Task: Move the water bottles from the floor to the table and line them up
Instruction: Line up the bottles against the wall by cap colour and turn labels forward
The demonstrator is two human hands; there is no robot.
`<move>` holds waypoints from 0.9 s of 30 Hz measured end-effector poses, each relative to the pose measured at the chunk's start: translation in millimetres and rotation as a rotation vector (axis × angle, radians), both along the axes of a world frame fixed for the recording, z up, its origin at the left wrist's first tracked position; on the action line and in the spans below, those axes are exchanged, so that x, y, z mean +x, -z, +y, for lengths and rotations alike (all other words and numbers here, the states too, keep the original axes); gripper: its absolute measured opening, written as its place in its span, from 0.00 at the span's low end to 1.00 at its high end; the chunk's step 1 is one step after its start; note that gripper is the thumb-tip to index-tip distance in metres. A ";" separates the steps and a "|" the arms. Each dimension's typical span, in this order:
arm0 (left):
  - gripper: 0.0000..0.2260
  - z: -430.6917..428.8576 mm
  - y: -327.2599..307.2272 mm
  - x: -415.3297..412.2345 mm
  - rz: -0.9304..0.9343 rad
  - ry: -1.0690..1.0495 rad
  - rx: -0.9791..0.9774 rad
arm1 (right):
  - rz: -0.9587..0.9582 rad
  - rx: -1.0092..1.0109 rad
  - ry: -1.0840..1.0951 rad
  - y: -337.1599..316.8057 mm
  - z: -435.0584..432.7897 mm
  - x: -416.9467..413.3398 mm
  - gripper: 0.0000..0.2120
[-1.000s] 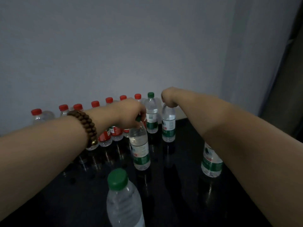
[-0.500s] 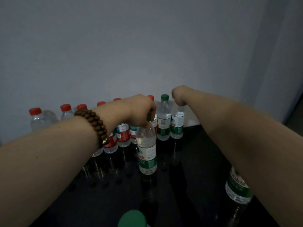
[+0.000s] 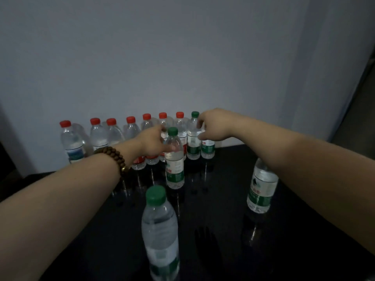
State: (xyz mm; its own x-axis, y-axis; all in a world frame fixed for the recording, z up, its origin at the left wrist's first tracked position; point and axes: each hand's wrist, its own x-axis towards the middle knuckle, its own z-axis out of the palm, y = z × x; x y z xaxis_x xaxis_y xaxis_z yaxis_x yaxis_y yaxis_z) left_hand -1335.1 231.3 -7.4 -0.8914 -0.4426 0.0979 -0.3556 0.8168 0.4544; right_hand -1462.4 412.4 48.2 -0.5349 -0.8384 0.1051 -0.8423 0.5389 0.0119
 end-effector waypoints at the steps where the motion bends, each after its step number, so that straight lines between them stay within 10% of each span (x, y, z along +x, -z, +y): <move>1: 0.38 3.2 1.3 9.0 0.001 -0.021 0.012 | -0.096 -0.052 -0.052 0.0 10.1 16.1 0.14; 7: 0.30 24.1 -15.1 56.3 -0.049 -0.041 -0.115 | -0.624 -0.144 -0.397 -8.8 47.6 125.3 0.14; 13: 0.30 48.0 -37.8 84.9 -0.014 -0.030 -0.160 | -0.114 0.201 -0.425 -1.0 43.7 184.6 0.23; 27: 0.23 65.4 -35.4 84.2 -0.016 -0.009 -0.294 | -0.106 -0.016 -0.055 -34.1 67.2 99.6 0.19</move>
